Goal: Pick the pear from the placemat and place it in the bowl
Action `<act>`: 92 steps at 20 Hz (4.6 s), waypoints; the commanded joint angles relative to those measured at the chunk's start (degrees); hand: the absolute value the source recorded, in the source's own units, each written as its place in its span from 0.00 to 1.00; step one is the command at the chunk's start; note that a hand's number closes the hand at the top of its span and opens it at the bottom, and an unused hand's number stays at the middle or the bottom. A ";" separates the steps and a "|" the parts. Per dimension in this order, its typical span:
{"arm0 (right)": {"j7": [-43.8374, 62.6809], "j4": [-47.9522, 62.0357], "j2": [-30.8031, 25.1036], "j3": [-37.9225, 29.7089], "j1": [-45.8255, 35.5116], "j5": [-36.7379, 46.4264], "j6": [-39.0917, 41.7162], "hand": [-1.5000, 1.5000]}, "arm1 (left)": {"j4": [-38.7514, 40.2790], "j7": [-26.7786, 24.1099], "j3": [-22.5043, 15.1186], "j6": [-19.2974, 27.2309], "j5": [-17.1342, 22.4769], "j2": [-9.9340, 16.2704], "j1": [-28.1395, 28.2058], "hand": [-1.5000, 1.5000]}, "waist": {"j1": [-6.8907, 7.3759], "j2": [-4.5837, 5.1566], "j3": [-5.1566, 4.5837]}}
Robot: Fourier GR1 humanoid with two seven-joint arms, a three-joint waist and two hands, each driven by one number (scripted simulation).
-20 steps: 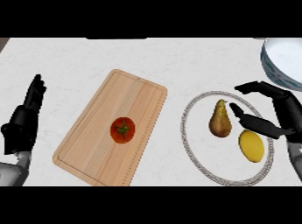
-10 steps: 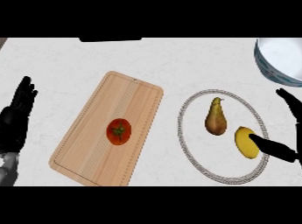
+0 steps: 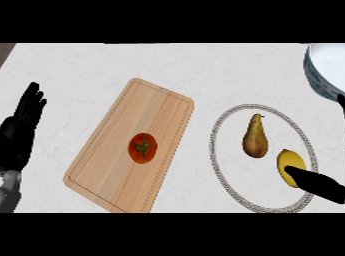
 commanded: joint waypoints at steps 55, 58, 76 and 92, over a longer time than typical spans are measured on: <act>6.28 45.19 20.18 1.22 -23.06 -1.87 35.49 0.00 | -1.75 3.83 7.96 -7.90 -8.72 -7.93 0.09 0.50 | 0.80 0.32 0.23; 3.35 47.44 20.32 -0.53 -23.41 0.07 34.79 0.00 | -1.08 5.94 8.11 -8.12 -10.20 -9.00 -1.88 0.50 | 0.79 0.36 0.24; -8.41 56.00 23.86 -4.43 -23.37 4.44 29.23 1.00 | -1.10 4.08 14.02 -13.85 -11.36 -9.70 -0.09 0.50 | 0.66 0.29 0.22; -3.51 92.40 16.90 -19.27 -62.94 9.31 9.94 1.00 | -2.29 5.54 9.28 -10.82 -14.94 -13.59 -3.42 0.50 | 4.15 1.30 0.26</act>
